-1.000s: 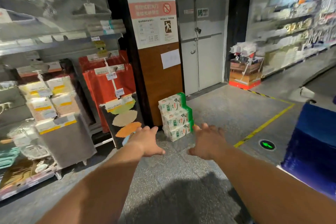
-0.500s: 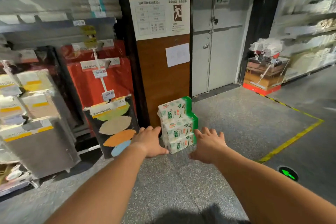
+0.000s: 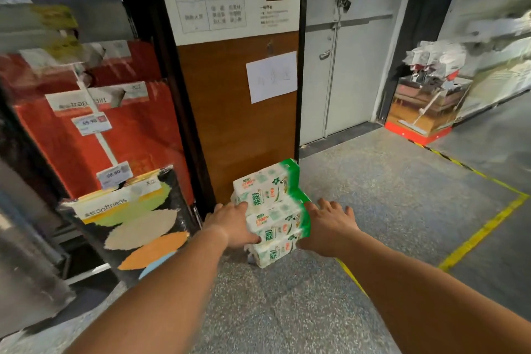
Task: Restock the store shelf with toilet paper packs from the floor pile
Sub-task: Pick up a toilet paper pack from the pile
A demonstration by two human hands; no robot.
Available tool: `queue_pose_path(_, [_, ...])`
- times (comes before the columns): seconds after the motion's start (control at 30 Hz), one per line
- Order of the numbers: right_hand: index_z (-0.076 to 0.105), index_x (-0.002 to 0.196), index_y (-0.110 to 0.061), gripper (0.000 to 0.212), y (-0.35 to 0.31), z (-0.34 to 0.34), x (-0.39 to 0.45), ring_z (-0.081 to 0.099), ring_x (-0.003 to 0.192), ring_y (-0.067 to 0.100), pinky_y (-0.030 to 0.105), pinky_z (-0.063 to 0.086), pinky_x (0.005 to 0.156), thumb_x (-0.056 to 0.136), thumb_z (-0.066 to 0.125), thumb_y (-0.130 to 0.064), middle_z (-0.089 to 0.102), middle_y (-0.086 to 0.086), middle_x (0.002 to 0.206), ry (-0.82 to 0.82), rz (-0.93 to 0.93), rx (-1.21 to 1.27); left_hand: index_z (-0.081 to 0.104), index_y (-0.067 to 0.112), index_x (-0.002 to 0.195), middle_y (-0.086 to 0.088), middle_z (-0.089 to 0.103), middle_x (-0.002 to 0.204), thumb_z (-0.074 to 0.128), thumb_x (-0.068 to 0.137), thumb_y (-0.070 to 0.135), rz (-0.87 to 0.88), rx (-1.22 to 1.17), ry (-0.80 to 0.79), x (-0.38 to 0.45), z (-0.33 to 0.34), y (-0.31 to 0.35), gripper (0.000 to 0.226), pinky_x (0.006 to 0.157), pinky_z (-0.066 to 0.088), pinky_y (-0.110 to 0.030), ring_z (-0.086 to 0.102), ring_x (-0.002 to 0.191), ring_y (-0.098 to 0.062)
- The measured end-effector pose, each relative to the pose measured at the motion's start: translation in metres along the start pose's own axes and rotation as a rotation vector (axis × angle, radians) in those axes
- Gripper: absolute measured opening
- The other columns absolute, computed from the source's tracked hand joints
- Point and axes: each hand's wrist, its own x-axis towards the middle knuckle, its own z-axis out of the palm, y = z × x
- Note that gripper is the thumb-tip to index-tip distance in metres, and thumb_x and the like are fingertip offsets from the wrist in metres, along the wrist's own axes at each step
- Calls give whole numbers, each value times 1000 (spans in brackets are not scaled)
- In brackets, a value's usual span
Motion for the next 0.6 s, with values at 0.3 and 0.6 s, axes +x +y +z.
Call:
queue_pose_path(0.3, [23,156,-26,96,53,8,186,28,146,37,63,17,119,81,62,-72,33,11,157,-81,-9,5,32,28,153,-6,43,148,72,77,66,-35,18,-76,180,-4,7,94,110,39,-49,38,136,-32])
queue_pose_path(0.6, [29,151,-27,92,105,-5,382,33,141,37,56,26,116,79,63,-71,36,11,152,-185,-158,-81,19,26,160,-9,33,157,66,82,69,-203,-46,-110,343,0,25,101,114,32,-53,29,143,-35])
